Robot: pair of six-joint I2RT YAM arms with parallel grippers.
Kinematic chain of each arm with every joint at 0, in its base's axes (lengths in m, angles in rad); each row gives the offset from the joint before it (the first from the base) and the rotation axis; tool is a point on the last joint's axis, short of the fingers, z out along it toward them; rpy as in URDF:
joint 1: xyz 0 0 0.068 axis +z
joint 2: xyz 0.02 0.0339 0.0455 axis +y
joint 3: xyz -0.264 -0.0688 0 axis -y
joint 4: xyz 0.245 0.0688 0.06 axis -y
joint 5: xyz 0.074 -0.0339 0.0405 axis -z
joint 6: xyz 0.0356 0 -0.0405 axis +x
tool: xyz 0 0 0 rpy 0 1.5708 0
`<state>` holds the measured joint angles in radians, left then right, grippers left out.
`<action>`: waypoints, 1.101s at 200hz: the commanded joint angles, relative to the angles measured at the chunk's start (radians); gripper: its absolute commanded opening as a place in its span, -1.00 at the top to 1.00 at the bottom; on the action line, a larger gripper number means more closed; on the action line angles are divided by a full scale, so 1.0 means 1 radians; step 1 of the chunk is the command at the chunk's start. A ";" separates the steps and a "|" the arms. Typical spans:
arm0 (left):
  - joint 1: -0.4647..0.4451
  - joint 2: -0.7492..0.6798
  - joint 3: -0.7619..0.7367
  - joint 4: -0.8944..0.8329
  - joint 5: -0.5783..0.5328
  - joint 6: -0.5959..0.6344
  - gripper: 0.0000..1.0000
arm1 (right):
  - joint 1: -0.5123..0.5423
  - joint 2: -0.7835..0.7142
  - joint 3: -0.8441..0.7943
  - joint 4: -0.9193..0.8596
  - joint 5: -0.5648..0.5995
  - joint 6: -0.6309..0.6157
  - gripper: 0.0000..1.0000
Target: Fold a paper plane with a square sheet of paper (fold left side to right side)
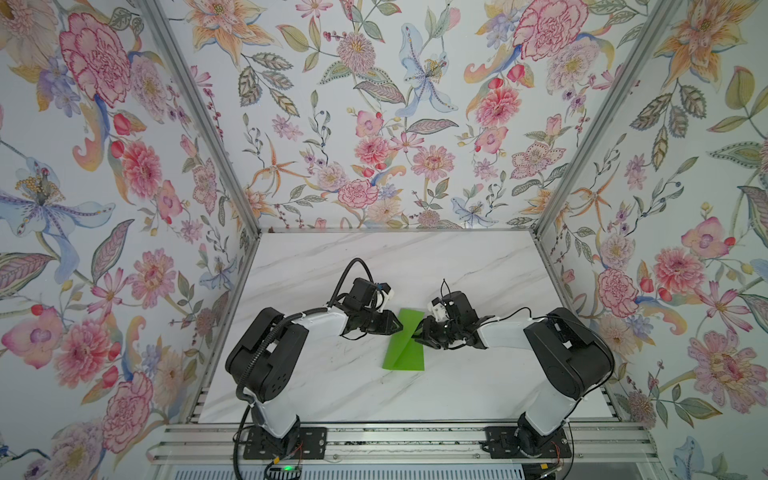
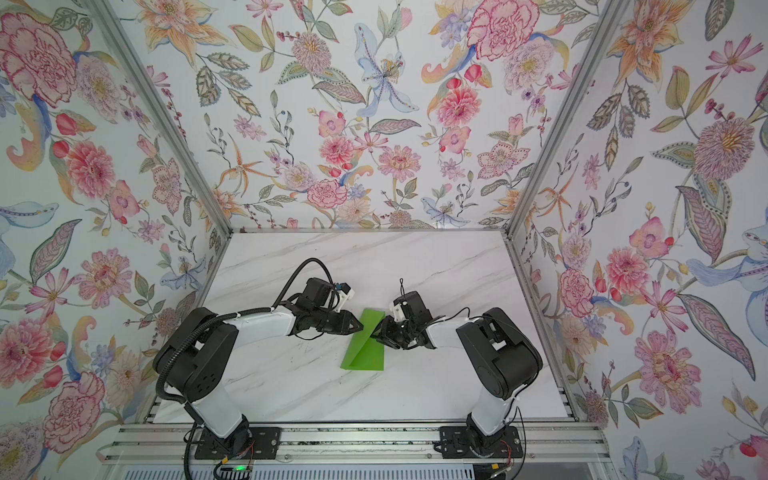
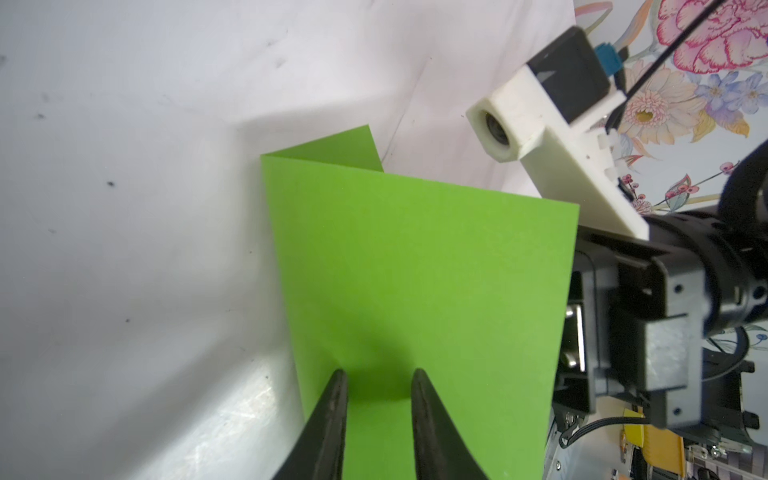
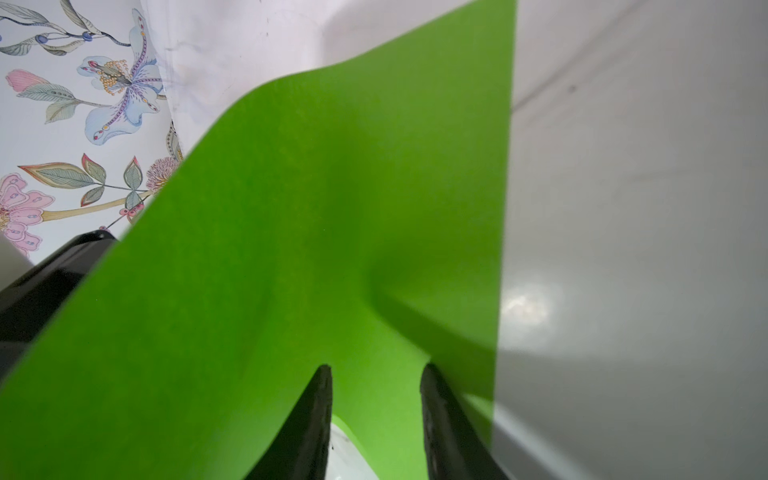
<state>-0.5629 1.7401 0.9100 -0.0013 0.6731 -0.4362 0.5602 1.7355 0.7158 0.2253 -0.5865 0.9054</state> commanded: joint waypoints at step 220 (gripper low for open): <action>0.011 -0.185 -0.146 0.026 0.063 -0.064 0.52 | -0.002 0.043 -0.006 -0.057 0.042 0.004 0.37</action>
<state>-0.5564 1.5200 0.7677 -0.0776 0.6819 -0.4473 0.5602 1.7432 0.7132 0.2298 -0.5869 0.9058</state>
